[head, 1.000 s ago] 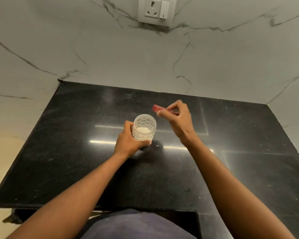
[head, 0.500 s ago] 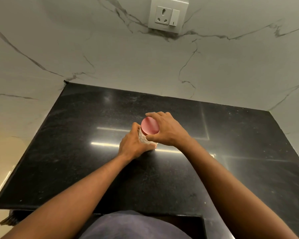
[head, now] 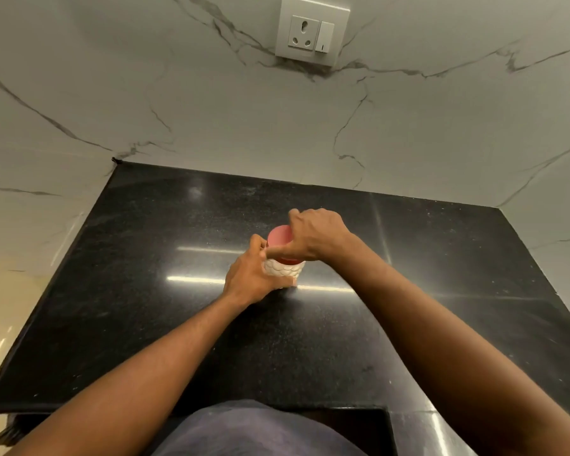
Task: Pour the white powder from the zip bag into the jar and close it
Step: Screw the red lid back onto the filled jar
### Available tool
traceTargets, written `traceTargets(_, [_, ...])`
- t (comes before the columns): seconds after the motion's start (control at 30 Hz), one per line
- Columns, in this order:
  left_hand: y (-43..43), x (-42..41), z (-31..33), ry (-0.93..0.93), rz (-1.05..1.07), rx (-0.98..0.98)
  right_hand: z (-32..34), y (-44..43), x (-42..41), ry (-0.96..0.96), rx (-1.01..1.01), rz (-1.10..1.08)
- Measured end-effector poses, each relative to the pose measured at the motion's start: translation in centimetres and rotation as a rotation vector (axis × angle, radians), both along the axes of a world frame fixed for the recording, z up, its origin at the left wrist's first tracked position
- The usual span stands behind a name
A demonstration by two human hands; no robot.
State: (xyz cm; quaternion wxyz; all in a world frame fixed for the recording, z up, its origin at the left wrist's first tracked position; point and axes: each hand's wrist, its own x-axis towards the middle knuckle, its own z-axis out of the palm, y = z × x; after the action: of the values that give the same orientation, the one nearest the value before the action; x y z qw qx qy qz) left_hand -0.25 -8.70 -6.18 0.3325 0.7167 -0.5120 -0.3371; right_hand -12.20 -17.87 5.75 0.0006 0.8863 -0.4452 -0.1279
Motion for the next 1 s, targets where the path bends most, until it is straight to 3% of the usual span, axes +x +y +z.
traceTargets(0.07, [-0.1,0.1,-0.1,0.0,-0.014,-0.003,0.7,-0.2,-0.3,0.001,0.207,0.127])
traceTargets(0.13, [-0.1,0.1,-0.1,0.009,-0.011,-0.017,1.2,-0.2,-0.4,0.021,0.283,0.208])
traceTargets(0.33, [-0.7,0.2,-0.1,-0.02,-0.025,0.032,1.2,-0.3,0.9,0.014,0.169,0.181])
traceTargets(0.53, [-0.9,0.7,0.3,0.004,-0.05,0.048,1.4,-0.8,1.1,0.026,0.221,0.187])
traceTargets(0.73, [-1.3,1.2,1.0,-0.006,-0.107,0.058,3.1,-0.4,-0.4,-0.011,0.21,0.333])
traceTargets(1.0, [-0.9,1.0,1.5,-0.031,-0.102,0.06,2.2,0.1,-0.3,0.041,0.174,0.296])
